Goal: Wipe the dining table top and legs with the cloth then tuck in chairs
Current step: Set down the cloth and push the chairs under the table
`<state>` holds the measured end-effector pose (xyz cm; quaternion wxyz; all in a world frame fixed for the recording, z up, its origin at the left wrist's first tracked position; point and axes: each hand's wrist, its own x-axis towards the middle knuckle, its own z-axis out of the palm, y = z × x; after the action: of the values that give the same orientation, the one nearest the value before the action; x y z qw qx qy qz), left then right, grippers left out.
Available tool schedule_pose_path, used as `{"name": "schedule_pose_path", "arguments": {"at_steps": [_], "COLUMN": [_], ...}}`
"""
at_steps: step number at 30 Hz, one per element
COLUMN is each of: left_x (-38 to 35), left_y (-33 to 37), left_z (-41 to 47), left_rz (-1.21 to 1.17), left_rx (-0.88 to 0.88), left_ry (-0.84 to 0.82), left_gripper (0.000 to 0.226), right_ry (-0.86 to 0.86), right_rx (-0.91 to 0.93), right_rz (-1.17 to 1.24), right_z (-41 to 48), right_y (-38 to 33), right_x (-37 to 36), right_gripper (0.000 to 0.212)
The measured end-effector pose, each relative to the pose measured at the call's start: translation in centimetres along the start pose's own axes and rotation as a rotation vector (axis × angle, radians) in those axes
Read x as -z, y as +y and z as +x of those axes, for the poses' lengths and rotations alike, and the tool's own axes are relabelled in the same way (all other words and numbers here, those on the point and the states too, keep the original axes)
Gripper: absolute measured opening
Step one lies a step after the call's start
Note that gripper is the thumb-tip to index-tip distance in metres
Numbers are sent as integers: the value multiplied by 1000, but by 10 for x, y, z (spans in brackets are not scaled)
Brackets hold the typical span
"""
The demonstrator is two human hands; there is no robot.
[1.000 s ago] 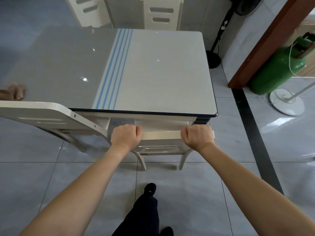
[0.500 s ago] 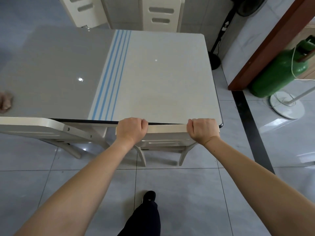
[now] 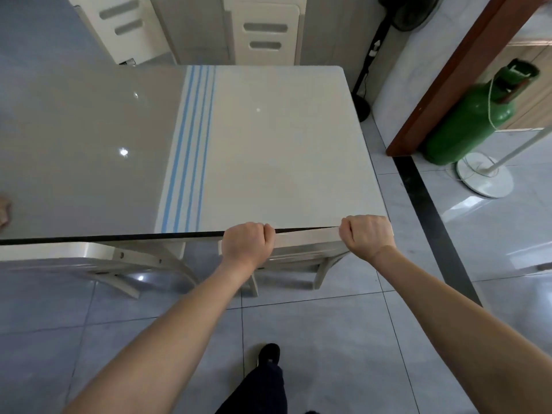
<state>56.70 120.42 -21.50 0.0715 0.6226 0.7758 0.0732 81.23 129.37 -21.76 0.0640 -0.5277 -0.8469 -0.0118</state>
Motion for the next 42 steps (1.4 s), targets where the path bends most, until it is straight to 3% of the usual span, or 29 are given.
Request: {"name": "schedule_pose_path", "arguments": {"at_steps": [7,11,16,19,22,25,28,31,34,42], "left_x": [-4,-10,-7,1,1,-20,-63,-110,-141,-173], "left_y": [21,20,24,45,89,134,168,184,183,197], "left_z": [-15,-17,-17,-27,-54,-84,-109,-136,-153,-119], "left_rz": [-16,-40,-267,-520,-687,-892,-886,-890,-844,-762], "left_rx": [4,44,26,-10,-81,-34,53,239,344,529], "left_ry": [-21,-13,44,138,170,-65,-383,-618,-659,-625], "left_gripper": [46,45,29,17,11,12,23,19,25,25], "right_ry": [-168,-131,50,194,203,176,98,40,38,-24], "right_rx": [-44,-77,-247,-428,-664,-854,-1036,-1288,-1409,-1355], "right_rz": [-67,-20,637,894,1128,1249,1244,1272,1322,1263], "right_z": [-15,-19,-51,-97,-152,-217,-290,-347,-368,-318], "right_y": [10,0,6,16,41,75,112,145,175,277], "right_x": [11,14,24,37,36,25,3,-21,-33,-53], "right_gripper": [43,51,24,17,15,19,21,21,20,21]}}
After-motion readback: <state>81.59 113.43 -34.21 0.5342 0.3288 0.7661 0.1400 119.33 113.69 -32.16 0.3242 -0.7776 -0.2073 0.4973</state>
